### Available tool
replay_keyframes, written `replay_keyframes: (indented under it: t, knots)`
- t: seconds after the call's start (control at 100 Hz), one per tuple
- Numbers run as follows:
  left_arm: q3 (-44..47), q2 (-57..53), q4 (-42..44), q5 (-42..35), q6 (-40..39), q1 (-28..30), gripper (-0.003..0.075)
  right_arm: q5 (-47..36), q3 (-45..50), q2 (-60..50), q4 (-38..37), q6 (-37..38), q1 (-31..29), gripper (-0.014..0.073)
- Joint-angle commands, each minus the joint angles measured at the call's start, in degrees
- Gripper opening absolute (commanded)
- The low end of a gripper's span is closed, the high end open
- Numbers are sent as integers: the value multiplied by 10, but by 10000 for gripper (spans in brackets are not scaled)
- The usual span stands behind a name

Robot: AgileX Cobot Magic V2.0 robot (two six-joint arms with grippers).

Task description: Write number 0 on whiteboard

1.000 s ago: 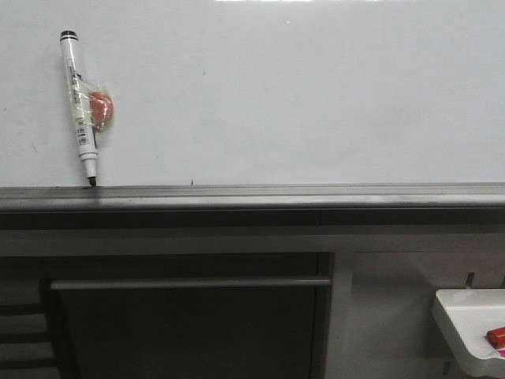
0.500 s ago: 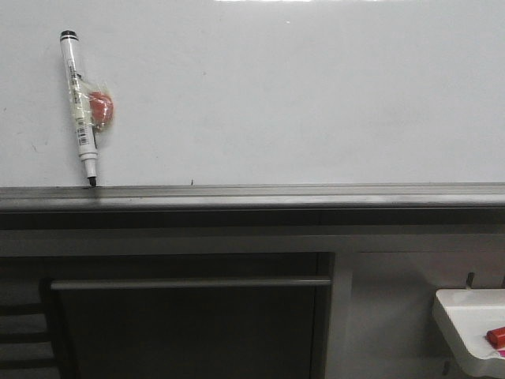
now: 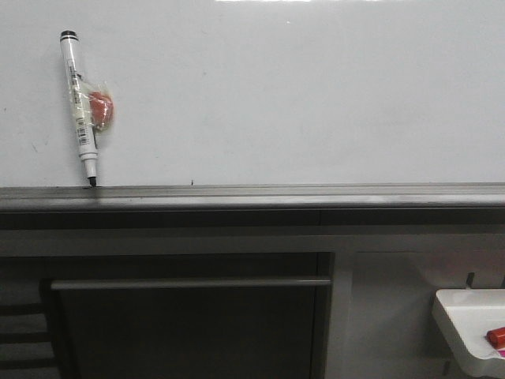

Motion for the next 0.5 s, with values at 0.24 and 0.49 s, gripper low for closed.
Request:
replay_keyframes:
  t: [0.24,0.49]
  knots:
    - [6,-14,-6,-74,-1,-4,-20,-199,13,-9,0,-3,-3,-55]
    - [6,-14,-13,-121,-3,-4,-20,-203,12,-9,1,0,-3,-55]
